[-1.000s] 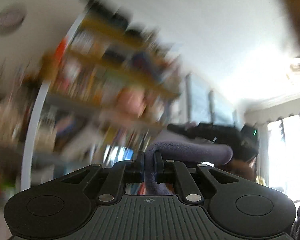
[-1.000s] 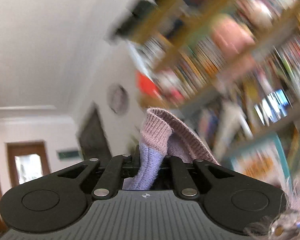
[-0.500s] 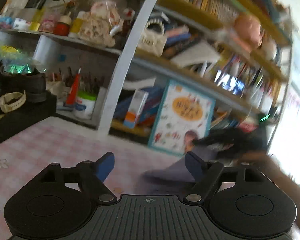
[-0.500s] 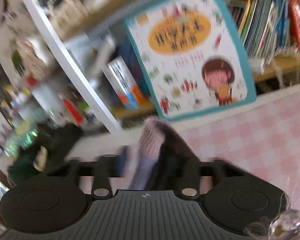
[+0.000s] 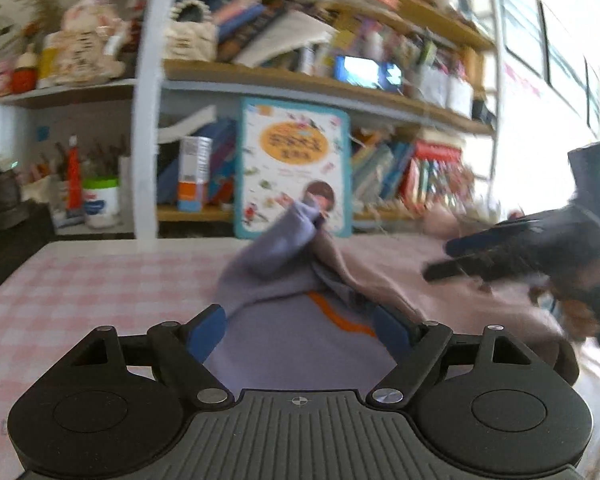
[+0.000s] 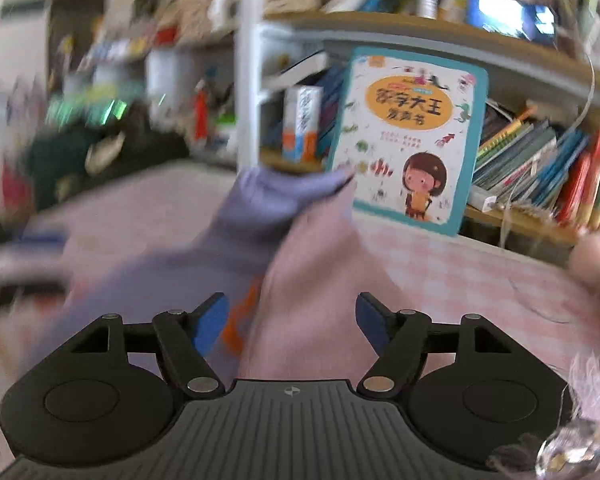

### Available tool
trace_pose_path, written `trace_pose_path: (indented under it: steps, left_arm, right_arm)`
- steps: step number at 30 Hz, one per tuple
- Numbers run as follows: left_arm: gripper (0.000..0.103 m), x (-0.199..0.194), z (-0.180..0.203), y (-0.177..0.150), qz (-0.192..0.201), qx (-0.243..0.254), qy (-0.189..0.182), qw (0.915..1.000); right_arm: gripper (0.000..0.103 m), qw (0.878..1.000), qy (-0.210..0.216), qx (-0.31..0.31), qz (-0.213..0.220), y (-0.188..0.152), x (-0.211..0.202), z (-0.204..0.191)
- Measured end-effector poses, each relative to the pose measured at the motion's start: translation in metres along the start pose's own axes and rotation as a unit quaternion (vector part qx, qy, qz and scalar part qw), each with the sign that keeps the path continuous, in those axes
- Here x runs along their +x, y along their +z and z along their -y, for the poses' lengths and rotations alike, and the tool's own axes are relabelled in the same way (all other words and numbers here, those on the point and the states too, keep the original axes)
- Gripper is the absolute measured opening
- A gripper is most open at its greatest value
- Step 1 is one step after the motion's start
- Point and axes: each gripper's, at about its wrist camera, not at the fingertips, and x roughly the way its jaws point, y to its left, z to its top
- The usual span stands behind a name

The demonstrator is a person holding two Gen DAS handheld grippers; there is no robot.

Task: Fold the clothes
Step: 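Lower the sweater onto the mat with both grippers and release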

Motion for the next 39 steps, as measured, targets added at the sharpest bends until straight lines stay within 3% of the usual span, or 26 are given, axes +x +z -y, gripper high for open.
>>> trace_pose_path:
  steps: [4, 8, 10, 12, 14, 18, 20, 22, 24, 25, 28, 30, 31, 33, 35, 39]
  left_arm:
    - [0.084, 0.018, 0.025, -0.007, -0.039, 0.059, 0.012, 0.9974]
    - [0.084, 0.011, 0.032, -0.015, -0.042, 0.081, 0.04, 0.995]
    - [0.084, 0.005, 0.025, -0.018, -0.047, 0.069, 0.054, 0.995]
    - [0.084, 0.001, 0.013, -0.021, -0.053, 0.051, 0.069, 0.9949]
    - [0.083, 0.001, 0.0, -0.021, -0.059, 0.033, 0.082, 0.9943]
    - [0.08, 0.01, -0.022, -0.02, -0.073, -0.014, 0.085, 0.9937]
    - [0.073, 0.015, -0.03, -0.02, -0.086, -0.034, 0.07, 0.9932]
    - [0.066, 0.02, -0.036, -0.02, -0.103, -0.05, 0.057, 0.9918]
    - [0.06, 0.026, -0.041, -0.022, -0.124, -0.065, 0.042, 0.9893]
    - [0.06, 0.028, -0.042, -0.022, -0.128, -0.068, 0.037, 0.9887]
    - [0.06, 0.027, -0.041, -0.024, -0.131, -0.065, 0.03, 0.9888]
    - [0.04, 0.024, -0.041, -0.025, -0.131, -0.066, 0.023, 0.989]
    - [0.015, 0.022, -0.041, -0.026, -0.131, -0.071, 0.014, 0.9888]
    - [0.008, 0.018, -0.045, -0.029, -0.131, -0.087, -0.007, 0.9875]
    - [0.005, 0.013, -0.051, -0.031, -0.131, -0.102, -0.021, 0.9859]
    - [0.005, -0.003, -0.072, -0.033, -0.122, -0.122, -0.003, 0.9851]
  right_arm:
    - [0.068, 0.995, -0.033, -0.089, -0.029, -0.032, -0.017, -0.027]
    - [0.066, 0.985, -0.089, -0.142, -0.04, -0.048, -0.021, -0.036]
    - [0.065, 0.985, -0.093, -0.137, -0.043, -0.051, -0.025, -0.032]
    - [0.057, 0.985, -0.098, -0.132, -0.047, -0.053, -0.027, -0.024]
    - [0.036, 0.984, -0.113, -0.129, -0.051, -0.052, -0.027, -0.014]
    - [0.029, 0.983, -0.17, -0.053, -0.054, -0.043, -0.026, 0.026]
    - [0.033, 0.993, -0.112, -0.022, -0.041, -0.04, -0.036, 0.026]
    - [0.049, 0.998, -0.054, 0.008, -0.028, -0.037, -0.045, 0.026]
    - [0.049, 0.999, -0.025, -0.014, -0.043, -0.04, -0.043, 0.008]
    - [0.049, 0.998, -0.011, -0.025, -0.05, -0.041, -0.041, 0.0]
    - [0.048, 0.993, -0.029, -0.077, -0.083, -0.053, -0.025, -0.023]
    - [0.047, 0.989, -0.051, -0.096, -0.101, -0.06, -0.015, -0.029]
    - [0.046, 0.989, -0.054, -0.095, -0.104, -0.063, -0.013, -0.029]
    - [0.036, 0.991, -0.045, -0.07, -0.101, -0.065, -0.013, -0.025]
    - [0.005, 0.993, -0.037, -0.046, -0.099, -0.065, -0.015, -0.02]
    - [0.005, 0.996, -0.029, -0.029, -0.082, -0.062, -0.029, -0.02]
